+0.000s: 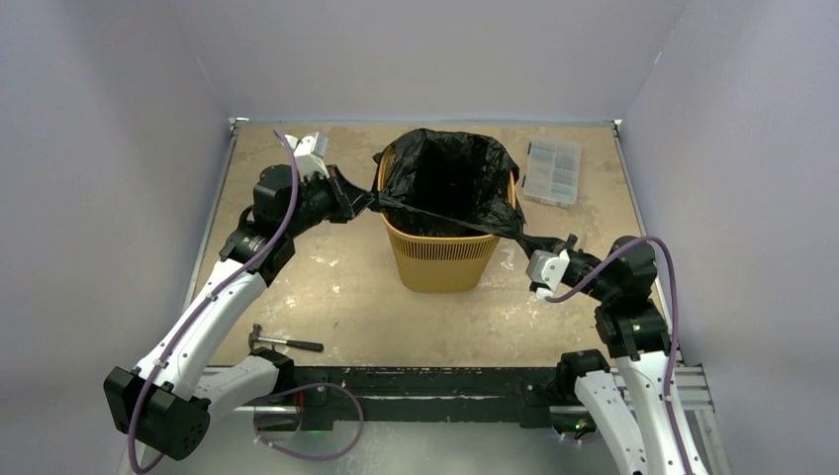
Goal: Put the trash bags into the trash bin
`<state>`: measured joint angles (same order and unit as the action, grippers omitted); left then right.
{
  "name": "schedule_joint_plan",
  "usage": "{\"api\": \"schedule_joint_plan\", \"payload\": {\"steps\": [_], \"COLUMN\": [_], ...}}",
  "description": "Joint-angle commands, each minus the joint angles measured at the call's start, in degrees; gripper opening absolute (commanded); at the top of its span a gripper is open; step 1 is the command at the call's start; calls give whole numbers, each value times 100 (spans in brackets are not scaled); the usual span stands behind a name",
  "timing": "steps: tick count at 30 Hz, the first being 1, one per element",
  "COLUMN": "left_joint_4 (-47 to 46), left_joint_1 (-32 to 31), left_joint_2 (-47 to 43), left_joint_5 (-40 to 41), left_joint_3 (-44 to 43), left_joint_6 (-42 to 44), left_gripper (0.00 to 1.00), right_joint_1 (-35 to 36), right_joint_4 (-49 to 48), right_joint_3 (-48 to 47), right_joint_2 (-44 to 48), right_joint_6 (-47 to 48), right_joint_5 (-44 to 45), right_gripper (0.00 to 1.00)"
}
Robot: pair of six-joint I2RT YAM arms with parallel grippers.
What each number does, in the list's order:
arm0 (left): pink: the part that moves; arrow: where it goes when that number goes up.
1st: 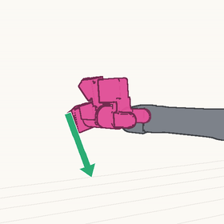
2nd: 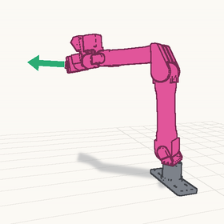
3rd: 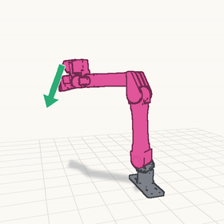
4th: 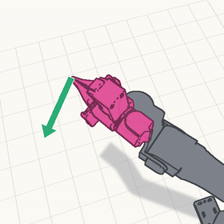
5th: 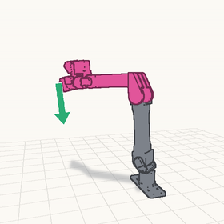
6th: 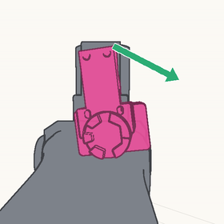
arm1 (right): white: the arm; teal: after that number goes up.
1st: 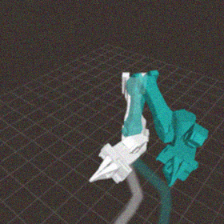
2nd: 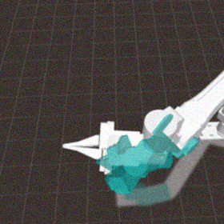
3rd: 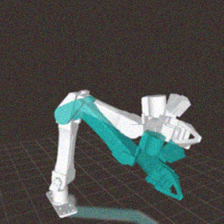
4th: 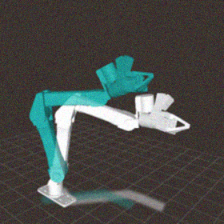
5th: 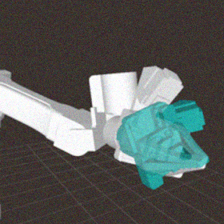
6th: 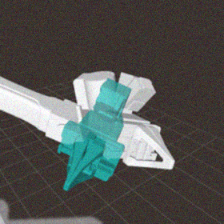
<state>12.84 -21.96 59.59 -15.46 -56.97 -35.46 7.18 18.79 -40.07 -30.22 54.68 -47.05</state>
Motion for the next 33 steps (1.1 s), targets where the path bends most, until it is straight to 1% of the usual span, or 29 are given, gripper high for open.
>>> {"api": "schedule_joint_plan", "payload": {"steps": [1, 6, 11, 15, 19, 21, 23, 27, 29, 31, 33], "left_joint_4": [-280, -424, -349, -533, -616, -584, -553, -696, -781, -789, -773], "left_joint_1": [-11, -11, -9, -11, -11, -11, -11, -11, -11, -11, -17], "left_joint_2": [197, 571, 692, 720, 762, 850, 969, 970, 954, 1012, 1087], "left_joint_5": [249, 84, 156, 111, 94, 130, 166, 105, 92, 47, 8], "left_joint_3": [105, 265, 443, 638, 699, 731, 784, 1016, 1079, 1091, 1101], "left_joint_6": [14, -39, 12, -26, -13, 51, 100, 94, 79, 102, 129], "left_gripper": [0, 0, 0, 0, 0, 0, 0, 0, 0, 0, 0], "right_joint_1": [3, 2, 3, 3, 2, 2, 2, 2, -2, 2, 2], "right_joint_4": [-86, -110, -169, -283, -1022, -1273, -1042, 117, 291, 274, 383], "right_joint_3": [39, -55, -130, -145, -182, -106, -101, -266, -319, -342, -319], "right_joint_2": [38, 29, 91, 98, 319, 377, 311, 13, -15, -10, -23], "right_joint_6": [-124, -158, -261, -386, -1139, -1362, -1261, -608, -591, -829, -920], "right_joint_5": [88, -90, -327, -446, -479, -429, -311, 151, 268, 250, -10], "right_gripper": [0, 0, 0, 0, 0, 1, 1, 0, 0, 0, 0]}}
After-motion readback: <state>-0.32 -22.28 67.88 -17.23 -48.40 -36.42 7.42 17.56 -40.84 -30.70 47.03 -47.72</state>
